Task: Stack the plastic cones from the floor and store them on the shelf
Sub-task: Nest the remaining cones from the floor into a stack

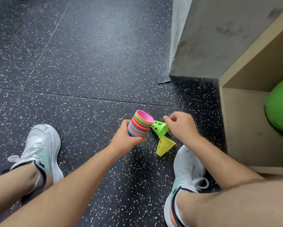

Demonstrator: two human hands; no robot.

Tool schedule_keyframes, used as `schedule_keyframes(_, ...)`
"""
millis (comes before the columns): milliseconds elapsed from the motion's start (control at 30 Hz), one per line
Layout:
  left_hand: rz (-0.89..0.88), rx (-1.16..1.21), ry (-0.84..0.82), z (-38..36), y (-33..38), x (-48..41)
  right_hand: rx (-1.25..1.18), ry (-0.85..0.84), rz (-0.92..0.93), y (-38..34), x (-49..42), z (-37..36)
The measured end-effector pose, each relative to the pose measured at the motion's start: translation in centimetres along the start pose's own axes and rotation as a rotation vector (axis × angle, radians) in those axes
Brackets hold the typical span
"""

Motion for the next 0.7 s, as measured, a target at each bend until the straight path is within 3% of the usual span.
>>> schedule_keyframes(167, 0.008, -0.035, -0.036, -1.0, -0.5, 0.6, 0.239, -0.111, -0.159, 1.5, 0.4, -1.4)
schedule_keyframes(367, 0.013, -0.025, -0.037, -1.1, -0.5, 1.0, 0.004, -0.110, -0.145, 1.1, 0.3, -2.6)
schedule_keyframes(700, 0.040, -0.055, -0.023, -1.0, -0.8, 0.4, -0.208, 0.149, 0.360, 0.2, 0.2, 0.2)
Point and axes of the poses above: each hand's wrist, its own x-axis away from the middle knuckle, its own z-axis out of the back of the hand, y = z × x, the point moved 1 cm from there along -x, towards the middle knuckle, and after that the axes turned 12 degrees about -x, right-handed, at the moved point
